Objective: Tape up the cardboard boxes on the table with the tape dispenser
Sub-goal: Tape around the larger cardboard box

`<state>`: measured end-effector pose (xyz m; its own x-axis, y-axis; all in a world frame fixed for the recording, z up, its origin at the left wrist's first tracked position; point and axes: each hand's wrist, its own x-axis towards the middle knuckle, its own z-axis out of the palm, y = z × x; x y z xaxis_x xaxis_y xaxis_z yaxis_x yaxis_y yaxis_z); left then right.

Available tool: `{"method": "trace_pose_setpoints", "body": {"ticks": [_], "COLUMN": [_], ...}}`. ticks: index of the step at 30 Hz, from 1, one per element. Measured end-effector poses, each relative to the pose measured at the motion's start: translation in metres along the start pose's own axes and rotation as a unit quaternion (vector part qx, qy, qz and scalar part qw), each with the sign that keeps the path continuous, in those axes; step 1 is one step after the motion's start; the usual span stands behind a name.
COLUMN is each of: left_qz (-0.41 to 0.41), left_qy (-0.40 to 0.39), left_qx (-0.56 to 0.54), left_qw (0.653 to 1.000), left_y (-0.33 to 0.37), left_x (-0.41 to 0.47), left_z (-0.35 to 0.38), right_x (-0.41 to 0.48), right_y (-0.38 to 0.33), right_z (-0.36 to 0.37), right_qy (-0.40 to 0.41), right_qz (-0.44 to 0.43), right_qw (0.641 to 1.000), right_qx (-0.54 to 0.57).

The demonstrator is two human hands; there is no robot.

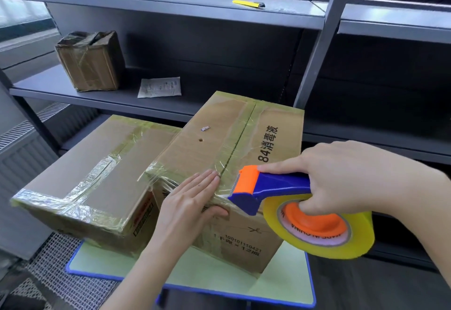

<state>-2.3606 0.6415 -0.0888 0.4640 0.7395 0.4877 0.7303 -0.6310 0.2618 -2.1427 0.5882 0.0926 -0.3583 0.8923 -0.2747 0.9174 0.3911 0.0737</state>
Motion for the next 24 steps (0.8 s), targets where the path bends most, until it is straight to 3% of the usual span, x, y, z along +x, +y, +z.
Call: {"method": "trace_pose_setpoints", "body": {"ticks": [9, 15, 20, 24], "left_qz": [-0.040, -0.020, 0.075, 0.144], "left_qy": [-0.027, -0.057, -0.040, 0.000], "left_qx": [0.004, 0.077, 0.106, 0.039], "left_qw": [0.999, 0.995, 0.991, 0.989], "left_y": [0.003, 0.019, 0.058, 0.103], "left_x": [0.000, 0.003, 0.005, 0.015], "left_z": [-0.013, -0.005, 0.010, 0.037], "right_x": [-0.049, -0.059, -0.058, -0.057], "right_y": [0.033, 0.046, 0.053, 0.053], "right_z": [0.028, 0.043, 0.045, 0.045], "right_qy": [-0.044, 0.002, 0.018, 0.023], "right_qz": [0.049, 0.049, 0.047, 0.039], "right_qw": [0.997, 0.999, 0.999, 0.999], "right_qx": [0.038, 0.016, 0.020, 0.019]}}
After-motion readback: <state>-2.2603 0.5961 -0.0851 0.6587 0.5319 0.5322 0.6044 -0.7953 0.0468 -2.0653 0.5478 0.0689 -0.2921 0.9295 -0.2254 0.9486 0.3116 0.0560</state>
